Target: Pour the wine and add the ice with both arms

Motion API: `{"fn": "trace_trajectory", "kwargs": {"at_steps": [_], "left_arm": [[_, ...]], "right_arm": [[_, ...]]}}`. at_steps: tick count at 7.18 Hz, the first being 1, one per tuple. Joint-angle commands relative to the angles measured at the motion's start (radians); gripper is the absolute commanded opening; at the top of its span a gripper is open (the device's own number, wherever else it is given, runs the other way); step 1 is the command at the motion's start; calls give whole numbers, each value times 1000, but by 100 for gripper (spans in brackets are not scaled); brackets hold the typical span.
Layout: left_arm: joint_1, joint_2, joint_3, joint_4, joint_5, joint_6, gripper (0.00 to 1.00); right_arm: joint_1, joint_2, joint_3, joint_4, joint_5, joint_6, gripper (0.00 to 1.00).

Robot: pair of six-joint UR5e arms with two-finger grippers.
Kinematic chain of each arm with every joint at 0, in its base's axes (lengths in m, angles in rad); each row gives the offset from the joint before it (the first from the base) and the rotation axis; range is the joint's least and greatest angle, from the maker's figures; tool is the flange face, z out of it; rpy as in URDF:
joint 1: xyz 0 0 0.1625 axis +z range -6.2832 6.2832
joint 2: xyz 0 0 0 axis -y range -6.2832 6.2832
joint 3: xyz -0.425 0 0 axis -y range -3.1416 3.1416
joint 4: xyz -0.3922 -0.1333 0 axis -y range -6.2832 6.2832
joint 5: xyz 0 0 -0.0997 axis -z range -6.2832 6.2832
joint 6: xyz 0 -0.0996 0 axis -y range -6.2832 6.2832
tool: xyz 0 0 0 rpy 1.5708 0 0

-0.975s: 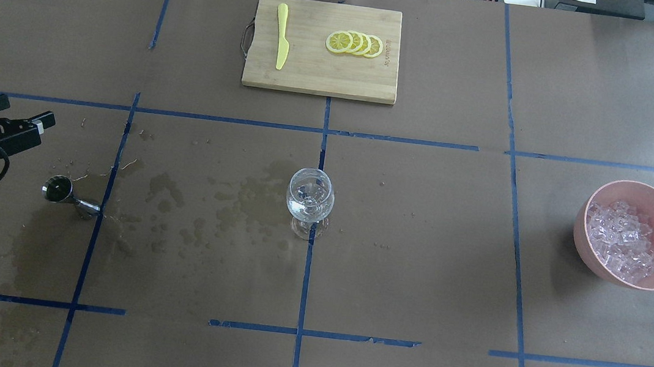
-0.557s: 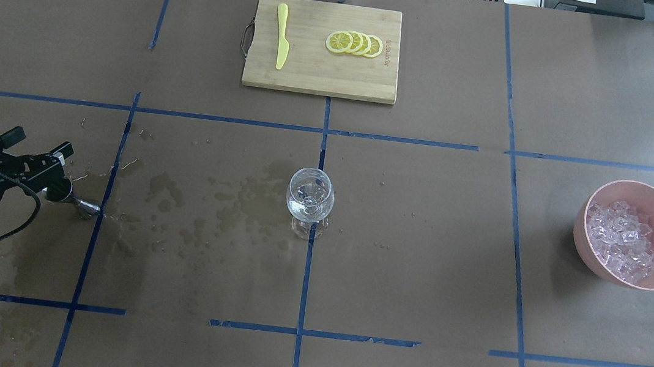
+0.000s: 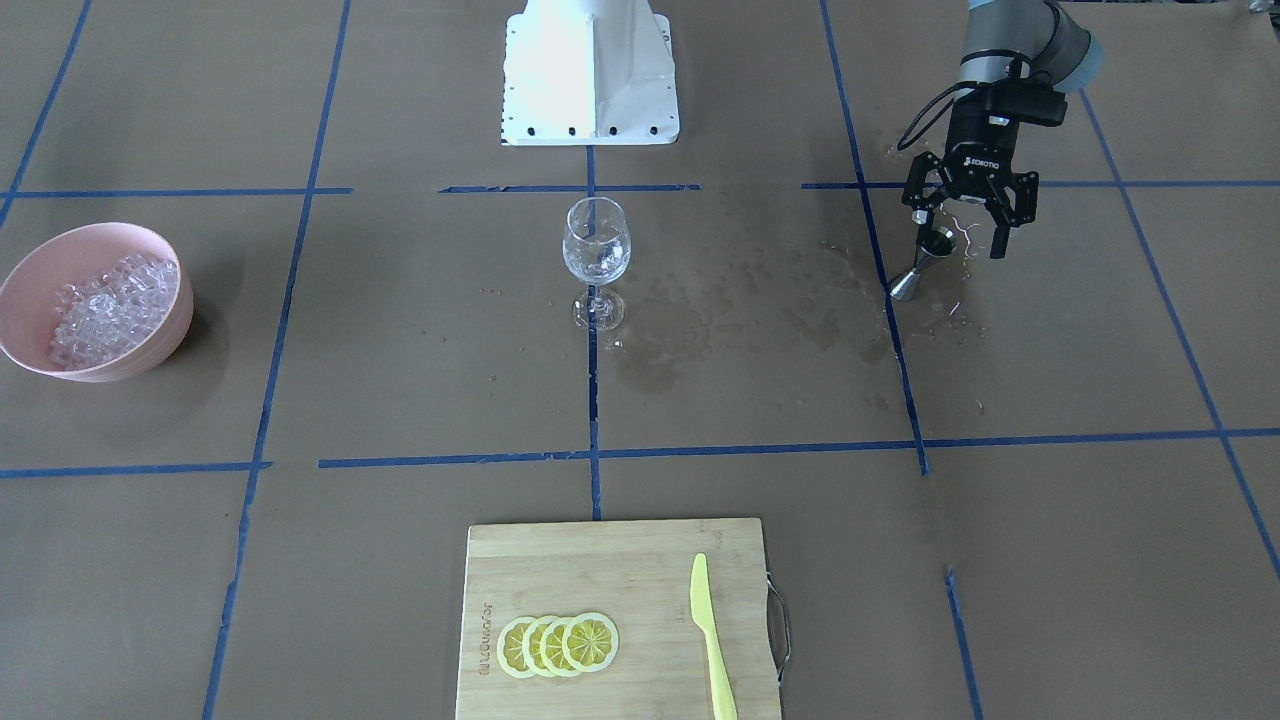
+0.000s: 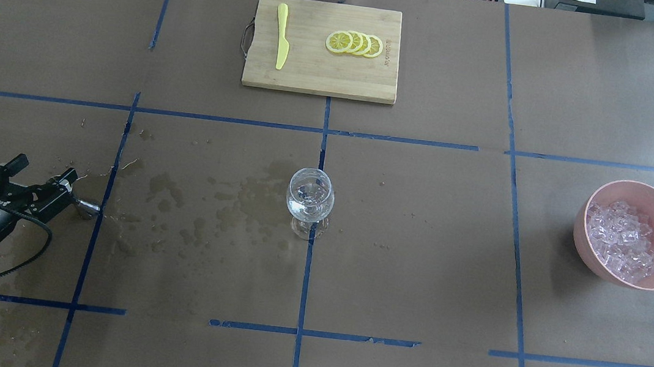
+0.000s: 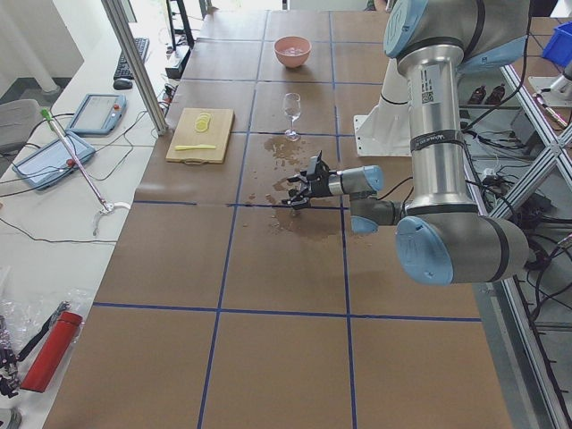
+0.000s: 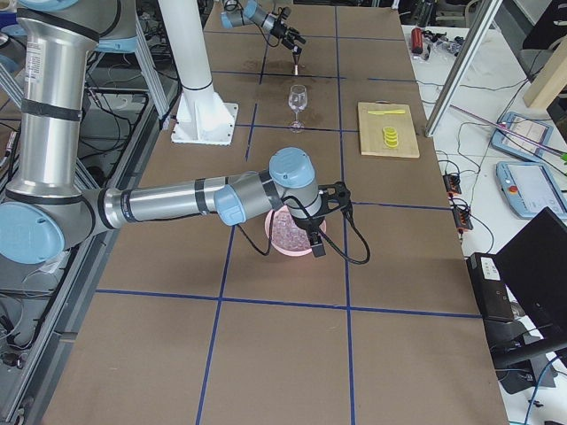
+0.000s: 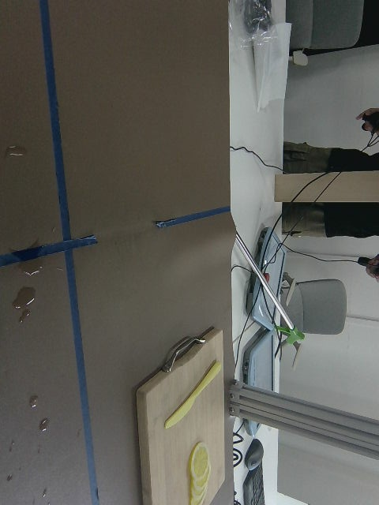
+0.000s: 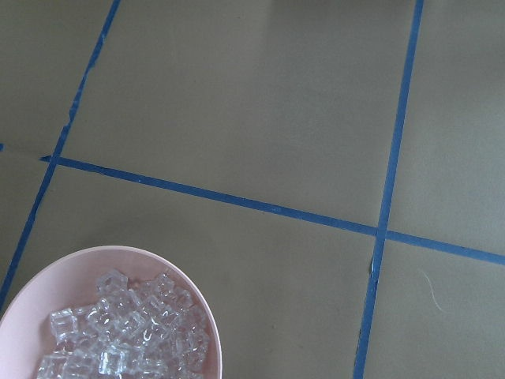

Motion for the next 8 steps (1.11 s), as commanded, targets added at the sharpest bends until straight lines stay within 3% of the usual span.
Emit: {"fn": "trace_trajectory", "kwargs": {"at_steps": [1,6,8], "left_arm": [[30,-8,25,0,42,-9,100],[93,-54,115,1,104,-48,99],[99,-75,141,3,105,-48,79]], "right_arm": [[0,-3,1,0,0,0,100],[0,-11,1,0,0,-3,100],[0,-11,1,0,0,-3,100]]}}
